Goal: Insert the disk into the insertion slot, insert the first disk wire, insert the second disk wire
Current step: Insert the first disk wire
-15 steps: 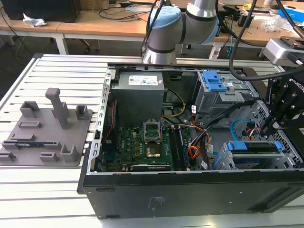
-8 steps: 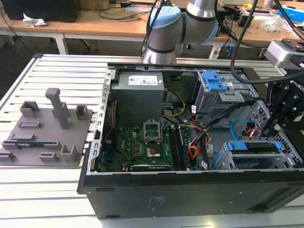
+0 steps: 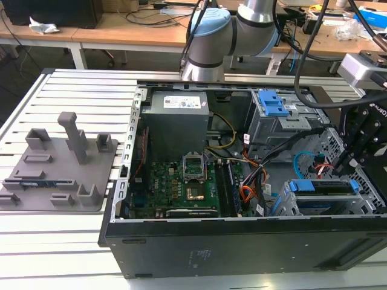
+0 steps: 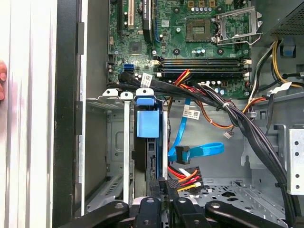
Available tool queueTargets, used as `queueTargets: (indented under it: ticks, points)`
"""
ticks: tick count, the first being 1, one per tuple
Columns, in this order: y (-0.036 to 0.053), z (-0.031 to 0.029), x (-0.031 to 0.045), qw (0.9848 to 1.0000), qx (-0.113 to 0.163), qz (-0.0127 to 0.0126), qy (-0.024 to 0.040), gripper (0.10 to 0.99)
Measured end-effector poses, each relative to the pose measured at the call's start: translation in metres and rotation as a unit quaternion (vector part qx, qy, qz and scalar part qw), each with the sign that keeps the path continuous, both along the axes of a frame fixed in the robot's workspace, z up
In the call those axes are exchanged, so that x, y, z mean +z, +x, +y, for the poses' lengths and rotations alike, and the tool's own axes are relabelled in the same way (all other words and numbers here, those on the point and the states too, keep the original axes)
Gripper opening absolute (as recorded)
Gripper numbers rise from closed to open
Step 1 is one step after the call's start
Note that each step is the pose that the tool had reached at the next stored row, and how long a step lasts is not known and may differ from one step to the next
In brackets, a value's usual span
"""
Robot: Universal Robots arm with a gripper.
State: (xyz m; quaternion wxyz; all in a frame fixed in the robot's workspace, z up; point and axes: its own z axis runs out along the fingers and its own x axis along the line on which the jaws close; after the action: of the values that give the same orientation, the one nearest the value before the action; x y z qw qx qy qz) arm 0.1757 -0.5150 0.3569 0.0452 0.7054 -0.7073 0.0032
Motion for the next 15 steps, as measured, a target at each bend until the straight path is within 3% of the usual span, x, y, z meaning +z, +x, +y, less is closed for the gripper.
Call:
queueTargets:
  ticks: [15]
  points:
    - [-0.0001,-0.0019,-0.0028,1.0000,-0.003,0.0000,-0.0015,0.165]
